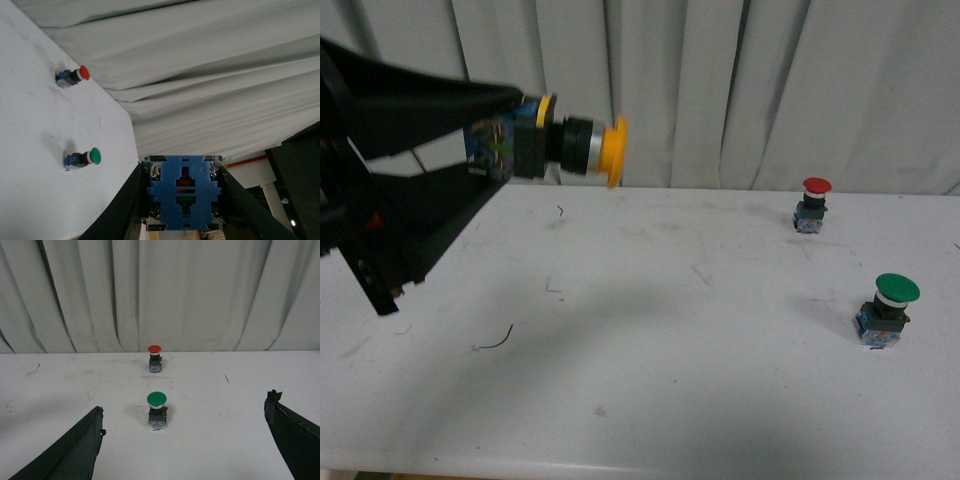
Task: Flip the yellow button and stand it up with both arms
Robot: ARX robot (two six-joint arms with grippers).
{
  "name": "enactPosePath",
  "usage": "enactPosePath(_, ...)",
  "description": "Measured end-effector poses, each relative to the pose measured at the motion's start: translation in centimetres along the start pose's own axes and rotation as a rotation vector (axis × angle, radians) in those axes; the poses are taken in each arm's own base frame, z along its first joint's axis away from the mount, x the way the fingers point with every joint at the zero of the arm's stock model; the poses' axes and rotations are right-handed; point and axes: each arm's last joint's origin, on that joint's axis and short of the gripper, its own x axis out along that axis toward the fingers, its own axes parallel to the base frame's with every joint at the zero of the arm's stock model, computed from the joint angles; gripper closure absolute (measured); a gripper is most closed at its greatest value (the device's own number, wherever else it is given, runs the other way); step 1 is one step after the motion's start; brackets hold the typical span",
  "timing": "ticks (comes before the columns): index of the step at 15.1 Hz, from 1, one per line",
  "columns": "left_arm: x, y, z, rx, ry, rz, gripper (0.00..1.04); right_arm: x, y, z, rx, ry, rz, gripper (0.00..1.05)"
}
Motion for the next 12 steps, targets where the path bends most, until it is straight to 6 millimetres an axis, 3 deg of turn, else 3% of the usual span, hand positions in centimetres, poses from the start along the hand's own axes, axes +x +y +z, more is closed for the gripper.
enactPosePath(3, 0.2, -1.5, 0.2, 0.012, -0.028, -0.048, 0.69, 0.0, 0.0, 0.0, 0.0, 0.0, 0.0, 0.06)
enactPosePath(7, 0.3, -1.4, 0.3, 0.003, -0.015, -0.048, 0.69, 0.0, 0.0, 0.1, 0.003, -0.005, 0.005, 0.06)
enactPosePath(9, 0.4, -1.3, 0.2, 0.001, -0.019, -0.043, 0.69, 0.2, -0.6, 1.6, 0.04, -0.151, 0.117, 0.06)
enactPosePath(11, 0.9, -1.1, -0.3, -0.004, -0.01, -0.035, 0.69, 2.8, -0.9, 1.9, 0.076, -0.157, 0.153, 0.06)
enactPosePath(12, 1.1, -1.1, -0.4, 0.006, -0.009, -0.034, 0.69, 5.3, -0.9, 2.7, 0.09, -0.169, 0.156, 0.06)
